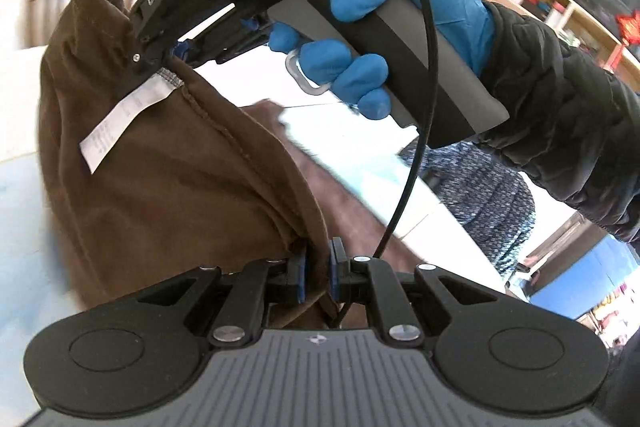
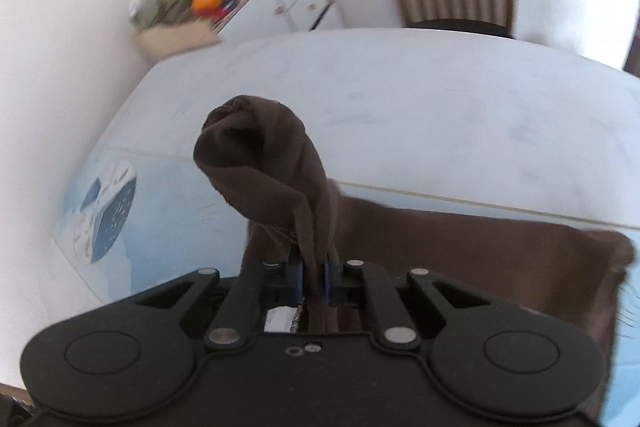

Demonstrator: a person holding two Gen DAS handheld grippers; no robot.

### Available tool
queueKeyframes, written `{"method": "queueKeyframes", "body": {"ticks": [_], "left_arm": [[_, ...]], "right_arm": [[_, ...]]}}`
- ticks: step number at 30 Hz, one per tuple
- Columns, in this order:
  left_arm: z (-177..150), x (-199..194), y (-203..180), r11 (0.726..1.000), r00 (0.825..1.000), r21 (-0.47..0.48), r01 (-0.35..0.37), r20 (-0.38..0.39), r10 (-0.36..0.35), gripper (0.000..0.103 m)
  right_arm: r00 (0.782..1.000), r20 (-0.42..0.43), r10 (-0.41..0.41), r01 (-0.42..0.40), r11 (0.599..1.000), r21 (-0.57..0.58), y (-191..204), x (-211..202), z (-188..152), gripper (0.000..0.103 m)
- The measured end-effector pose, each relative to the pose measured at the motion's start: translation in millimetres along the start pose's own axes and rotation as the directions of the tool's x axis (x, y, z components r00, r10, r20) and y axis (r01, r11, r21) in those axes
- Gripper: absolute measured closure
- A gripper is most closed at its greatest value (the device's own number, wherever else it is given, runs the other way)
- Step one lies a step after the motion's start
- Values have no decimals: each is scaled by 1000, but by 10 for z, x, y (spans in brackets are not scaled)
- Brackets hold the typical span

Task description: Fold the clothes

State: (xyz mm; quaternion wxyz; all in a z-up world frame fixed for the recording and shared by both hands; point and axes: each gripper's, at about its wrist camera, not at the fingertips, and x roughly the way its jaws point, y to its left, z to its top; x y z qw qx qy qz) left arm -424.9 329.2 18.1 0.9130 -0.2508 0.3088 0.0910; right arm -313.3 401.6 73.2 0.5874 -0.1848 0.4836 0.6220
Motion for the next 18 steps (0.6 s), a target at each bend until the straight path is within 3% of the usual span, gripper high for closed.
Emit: {"method": "queueKeyframes", "body": {"ticks": [8,13,18], "left_arm": [[440,1102,-598,994,994,55,92,-65,-89,97],[509,1509,-728,995,989,51,84,-129,-77,97],[466,1608,-736,999,983,26,45,-182,-39,96]], "right_arm": [[999,34,-26,22,994,109,-1314,-529,-209,0],[1000,3,-27,26,978,207,-1973,-324,-380,0],[1000,-27,11,-4,969,246,-2254,-21,-497,0]]}}
